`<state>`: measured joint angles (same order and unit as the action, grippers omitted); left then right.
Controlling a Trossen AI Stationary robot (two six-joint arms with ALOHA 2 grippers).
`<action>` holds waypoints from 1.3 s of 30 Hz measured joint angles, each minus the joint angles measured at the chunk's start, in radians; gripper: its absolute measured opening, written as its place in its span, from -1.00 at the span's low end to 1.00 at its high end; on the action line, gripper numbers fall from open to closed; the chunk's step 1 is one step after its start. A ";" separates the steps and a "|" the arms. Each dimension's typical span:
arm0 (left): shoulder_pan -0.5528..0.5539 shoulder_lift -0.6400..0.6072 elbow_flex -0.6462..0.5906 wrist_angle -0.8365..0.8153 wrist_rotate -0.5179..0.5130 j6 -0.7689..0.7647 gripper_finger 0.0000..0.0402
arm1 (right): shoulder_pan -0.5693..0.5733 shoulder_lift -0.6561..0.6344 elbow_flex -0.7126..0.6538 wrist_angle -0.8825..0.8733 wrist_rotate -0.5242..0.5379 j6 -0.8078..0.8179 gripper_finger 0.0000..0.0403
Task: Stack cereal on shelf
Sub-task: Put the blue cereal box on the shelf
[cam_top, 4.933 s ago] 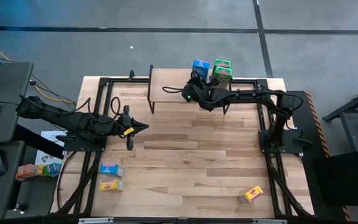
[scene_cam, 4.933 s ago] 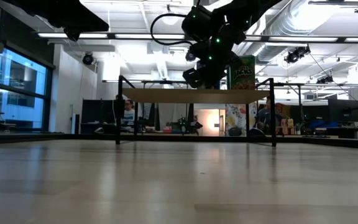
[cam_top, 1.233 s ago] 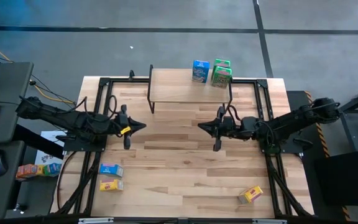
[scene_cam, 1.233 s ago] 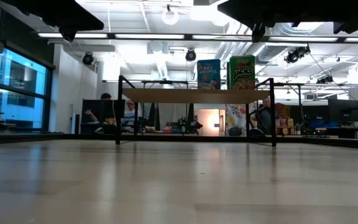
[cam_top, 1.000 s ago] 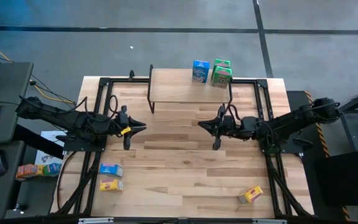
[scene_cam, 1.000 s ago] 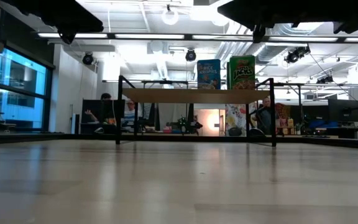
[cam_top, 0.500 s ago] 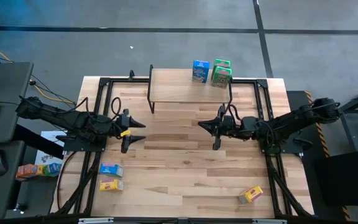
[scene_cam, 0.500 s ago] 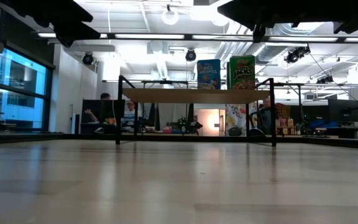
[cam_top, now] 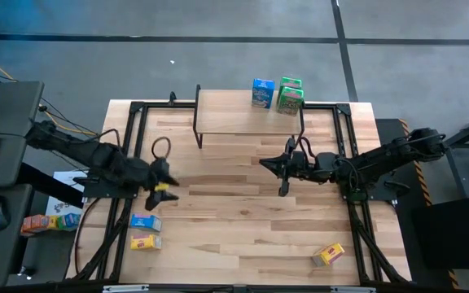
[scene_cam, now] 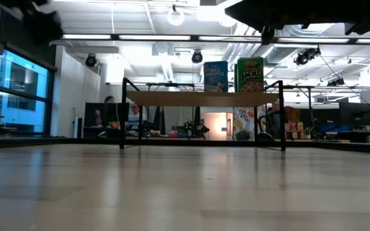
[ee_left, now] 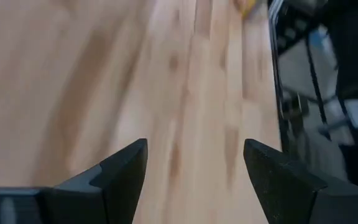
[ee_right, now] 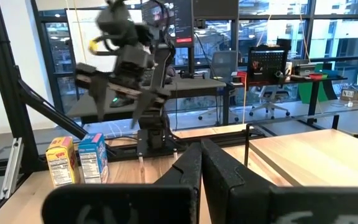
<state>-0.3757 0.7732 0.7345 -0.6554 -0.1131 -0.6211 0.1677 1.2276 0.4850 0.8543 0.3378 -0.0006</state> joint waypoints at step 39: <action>-0.662 0.424 0.269 -0.585 -0.080 -0.440 0.29 | -0.011 0.000 0.000 -0.056 0.000 0.019 -1.00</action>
<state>-1.0382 1.1973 1.0039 -1.2401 -0.1931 -1.0614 0.1566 1.2278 0.4850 0.7982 0.3374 0.0189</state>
